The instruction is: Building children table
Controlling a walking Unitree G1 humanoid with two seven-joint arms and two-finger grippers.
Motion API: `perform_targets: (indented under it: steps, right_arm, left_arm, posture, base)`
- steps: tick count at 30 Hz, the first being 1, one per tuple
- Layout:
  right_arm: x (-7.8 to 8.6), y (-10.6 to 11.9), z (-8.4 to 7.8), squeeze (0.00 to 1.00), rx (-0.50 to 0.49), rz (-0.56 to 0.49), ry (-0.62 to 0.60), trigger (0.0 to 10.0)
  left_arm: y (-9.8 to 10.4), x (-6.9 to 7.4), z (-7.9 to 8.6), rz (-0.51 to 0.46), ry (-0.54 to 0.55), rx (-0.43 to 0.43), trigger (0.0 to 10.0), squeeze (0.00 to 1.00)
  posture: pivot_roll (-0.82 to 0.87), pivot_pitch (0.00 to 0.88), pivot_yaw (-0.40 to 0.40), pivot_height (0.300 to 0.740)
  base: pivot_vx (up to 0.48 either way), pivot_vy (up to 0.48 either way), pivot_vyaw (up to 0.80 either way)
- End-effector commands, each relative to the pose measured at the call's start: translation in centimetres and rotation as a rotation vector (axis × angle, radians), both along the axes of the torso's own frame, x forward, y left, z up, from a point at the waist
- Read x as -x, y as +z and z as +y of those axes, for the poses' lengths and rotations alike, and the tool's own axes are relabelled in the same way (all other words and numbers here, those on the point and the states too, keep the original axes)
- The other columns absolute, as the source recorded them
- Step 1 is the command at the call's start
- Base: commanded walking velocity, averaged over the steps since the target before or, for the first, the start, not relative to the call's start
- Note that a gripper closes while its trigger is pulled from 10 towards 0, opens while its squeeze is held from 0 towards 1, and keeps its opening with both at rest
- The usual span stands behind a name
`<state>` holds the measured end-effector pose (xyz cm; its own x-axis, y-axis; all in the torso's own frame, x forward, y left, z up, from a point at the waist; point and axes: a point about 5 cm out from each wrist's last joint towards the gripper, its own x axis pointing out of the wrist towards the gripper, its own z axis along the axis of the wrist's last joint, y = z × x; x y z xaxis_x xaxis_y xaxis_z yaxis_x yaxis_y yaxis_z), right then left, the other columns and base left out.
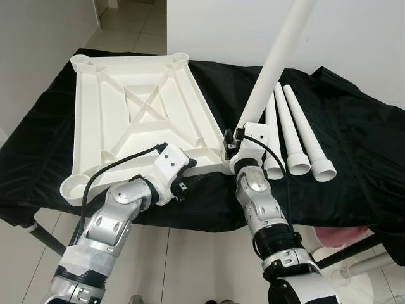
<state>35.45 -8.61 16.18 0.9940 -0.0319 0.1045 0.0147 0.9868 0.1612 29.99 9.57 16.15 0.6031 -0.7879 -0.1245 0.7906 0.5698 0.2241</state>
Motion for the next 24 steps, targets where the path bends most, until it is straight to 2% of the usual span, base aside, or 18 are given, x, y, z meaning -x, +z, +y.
perform_targets:
  steps: [1,3,6,7,9,10,13,16,18,20,24]
  right_arm:
    - [0.4,-2.2,-0.4,1.00,-0.037,0.088,-0.021,10.0]
    - [0.4,-2.2,-0.4,1.00,-0.037,0.088,-0.021,10.0]
    - [0.0,-1.4,-0.6,1.00,-0.027,0.035,0.073,10.0]
    - [-0.2,-0.9,-0.9,0.00,-0.013,0.001,0.138,10.0]
    - [-0.2,-0.9,-0.9,0.00,-0.013,0.001,0.138,10.0]
    - [-0.3,-0.5,-1.2,0.00,0.003,-0.022,0.189,10.0]
    - [-0.4,-0.2,-1.4,0.00,0.015,-0.039,0.239,10.0]
    - [-1.0,0.2,-2.2,0.00,0.139,-0.080,0.385,10.0]
    - [-1.0,0.2,-2.2,0.00,0.139,-0.080,0.385,10.0]
    - [-1.2,0.3,-2.3,0.00,0.222,-0.102,0.471,10.0]
    - [-1.4,0.3,-2.3,0.00,0.278,-0.105,0.550,10.0]
  left_arm:
    - [-0.2,0.0,-0.2,0.014,-0.024,-0.001,10.0,0.00]
    - [-0.2,0.0,-0.2,0.014,-0.024,-0.001,10.0,0.00]
    - [-0.2,-0.1,-0.3,0.012,-0.021,-0.001,10.0,0.00]
    - [-0.1,-0.2,-0.3,0.011,-0.020,-0.001,10.0,0.00]
    - [-0.1,-0.2,-0.3,0.011,-0.020,-0.001,10.0,0.00]
    - [-0.1,-0.2,-0.3,0.009,-0.019,-0.001,10.0,0.00]
    - [-0.1,-0.2,-0.3,0.009,-0.018,0.000,10.0,0.00]
    - [-0.1,-0.2,-0.7,0.007,-0.025,0.003,10.0,0.00]
    - [-0.1,-0.2,-0.7,0.007,-0.025,0.003,10.0,0.00]
    - [0.0,-0.2,-0.9,0.004,-0.029,0.004,10.0,0.00]
    - [0.1,-0.4,-1.0,0.001,-0.032,0.004,10.0,0.00]
  posture:
    - [0.04,0.039,-0.074,0.740]
    - [0.04,0.039,-0.074,0.740]
    - [0.04,0.035,-0.076,0.740]
    - [0.04,0.035,-0.076,0.740]
    - [0.04,0.035,-0.076,0.740]
    - [0.04,0.033,-0.075,0.740]
    - [0.04,0.032,-0.076,0.740]
    - [0.03,0.029,-0.072,0.740]
    - [0.03,0.029,-0.072,0.740]
    - [0.03,0.028,-0.067,0.740]
    - [0.04,0.028,-0.064,0.740]
  base:
    - [0.000,0.000,0.00]
    - [0.000,0.000,0.00]
    - [0.000,0.000,0.00]
    - [0.000,0.000,0.00]
    - [0.000,0.000,0.00]
    - [0.000,0.000,0.00]
    - [0.000,0.000,0.00]
    - [0.000,0.000,0.00]
    - [0.000,0.000,0.00]
    - [0.000,0.000,0.00]
    - [0.000,0.000,0.00]
